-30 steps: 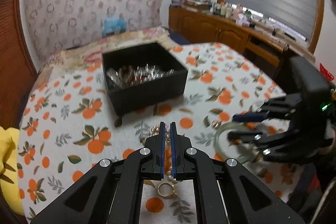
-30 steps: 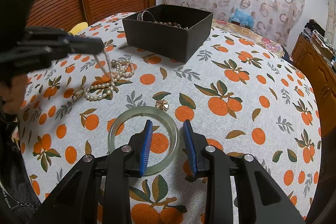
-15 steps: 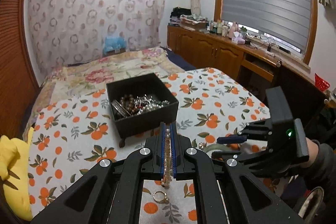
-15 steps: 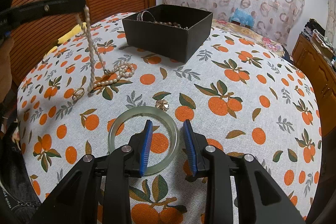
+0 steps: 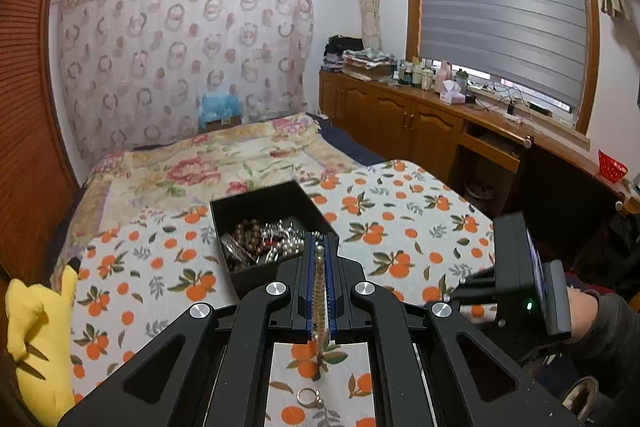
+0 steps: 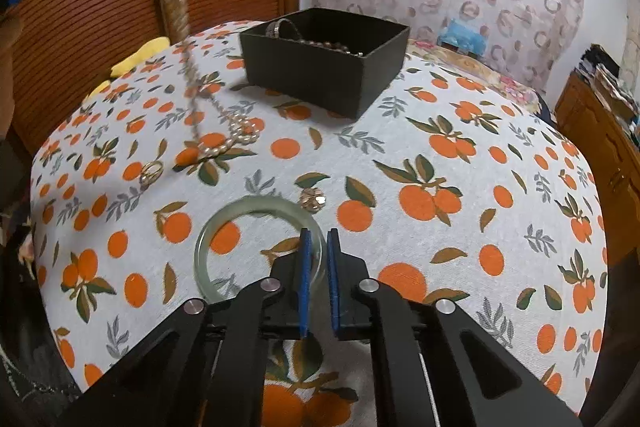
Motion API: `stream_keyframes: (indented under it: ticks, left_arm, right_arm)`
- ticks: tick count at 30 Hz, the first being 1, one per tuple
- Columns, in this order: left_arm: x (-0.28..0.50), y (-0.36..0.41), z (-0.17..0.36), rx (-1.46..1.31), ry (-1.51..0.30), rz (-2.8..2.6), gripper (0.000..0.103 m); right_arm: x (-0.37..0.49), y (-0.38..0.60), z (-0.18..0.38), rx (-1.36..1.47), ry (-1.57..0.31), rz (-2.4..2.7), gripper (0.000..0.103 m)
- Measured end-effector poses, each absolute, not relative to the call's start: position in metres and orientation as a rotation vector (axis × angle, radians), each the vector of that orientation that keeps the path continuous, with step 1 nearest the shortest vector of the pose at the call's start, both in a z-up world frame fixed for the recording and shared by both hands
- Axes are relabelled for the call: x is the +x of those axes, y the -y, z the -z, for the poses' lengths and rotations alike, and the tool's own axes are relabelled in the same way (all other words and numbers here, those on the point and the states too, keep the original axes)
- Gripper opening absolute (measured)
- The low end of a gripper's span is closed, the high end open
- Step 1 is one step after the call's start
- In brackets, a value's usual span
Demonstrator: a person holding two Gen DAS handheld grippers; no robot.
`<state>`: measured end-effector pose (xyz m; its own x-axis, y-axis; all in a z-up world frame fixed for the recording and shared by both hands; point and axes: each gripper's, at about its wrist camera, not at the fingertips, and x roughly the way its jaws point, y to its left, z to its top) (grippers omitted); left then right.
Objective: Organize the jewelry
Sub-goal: 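Grasp the pearl necklace with the left tool while the right tool grasps the jade bangle, then lift the pearl necklace and jade bangle and carry them over the black box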
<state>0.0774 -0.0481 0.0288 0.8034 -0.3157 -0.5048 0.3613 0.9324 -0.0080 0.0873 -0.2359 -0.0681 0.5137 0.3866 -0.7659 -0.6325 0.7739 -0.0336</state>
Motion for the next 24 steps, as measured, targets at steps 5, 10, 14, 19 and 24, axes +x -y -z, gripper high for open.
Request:
stream_keyframes:
  ticks: [5,10,14,19,24]
  left_arm:
    - [0.079,0.050,-0.042,0.107,-0.495,0.358,0.004]
    - [0.083,0.046,-0.060,0.111,-0.460,0.357,0.004]
    - [0.091,0.038,-0.073,0.091,-0.446,0.362,0.004]
    - [0.100,0.032,-0.087,0.081,-0.427,0.352,0.004]
    - [0.109,0.029,-0.100,0.076,-0.413,0.350,0.004]
  right_arm:
    - [0.087,0.238,0.060,-0.318,-0.804,-0.624,0.009]
    - [0.092,0.240,0.041,-0.306,-0.763,-0.617,0.009]
    - [0.100,0.239,0.025,-0.294,-0.735,-0.624,0.009]
    - [0.110,0.237,0.007,-0.283,-0.711,-0.633,0.009]
    - [0.121,0.235,-0.007,-0.287,-0.697,-0.642,0.009]
